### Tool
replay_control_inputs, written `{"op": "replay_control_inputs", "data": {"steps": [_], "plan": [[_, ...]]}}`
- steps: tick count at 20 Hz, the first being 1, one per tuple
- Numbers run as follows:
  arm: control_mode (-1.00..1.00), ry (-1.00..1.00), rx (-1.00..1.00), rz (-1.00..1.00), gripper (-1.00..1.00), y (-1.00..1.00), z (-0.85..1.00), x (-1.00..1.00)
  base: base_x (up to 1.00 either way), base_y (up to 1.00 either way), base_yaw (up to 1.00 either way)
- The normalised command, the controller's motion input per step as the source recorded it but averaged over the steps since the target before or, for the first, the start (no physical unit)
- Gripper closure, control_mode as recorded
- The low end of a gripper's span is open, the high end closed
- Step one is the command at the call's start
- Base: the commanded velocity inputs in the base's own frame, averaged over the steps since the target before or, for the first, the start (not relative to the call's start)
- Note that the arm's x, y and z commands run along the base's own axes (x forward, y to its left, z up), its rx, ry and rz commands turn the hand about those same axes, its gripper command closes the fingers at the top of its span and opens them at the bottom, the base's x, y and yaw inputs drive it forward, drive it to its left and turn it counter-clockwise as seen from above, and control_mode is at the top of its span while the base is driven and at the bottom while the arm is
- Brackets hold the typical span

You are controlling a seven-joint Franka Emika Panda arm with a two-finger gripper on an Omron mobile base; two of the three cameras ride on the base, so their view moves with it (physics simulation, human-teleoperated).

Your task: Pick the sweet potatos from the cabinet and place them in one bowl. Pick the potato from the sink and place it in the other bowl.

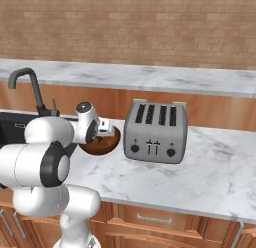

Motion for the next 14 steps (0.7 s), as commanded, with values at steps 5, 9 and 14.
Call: {"op": "replay_control_inputs", "data": {"steps": [5, 9, 14], "plan": [[-1.00, 0.00, 0.00, 0.00, 1.00, 0.00, -0.19, -0.05, 0.00, 0.00, 0.00], [-1.00, 0.00, 0.00, 0.00, 1.00, 0.00, -0.21, 0.00, 0.00, 0.00, 0.00], [-1.00, 0.00, 0.00, 0.00, 1.00, 0.00, -0.13, 0.00, 0.00, 0.00, 0.00]]}}
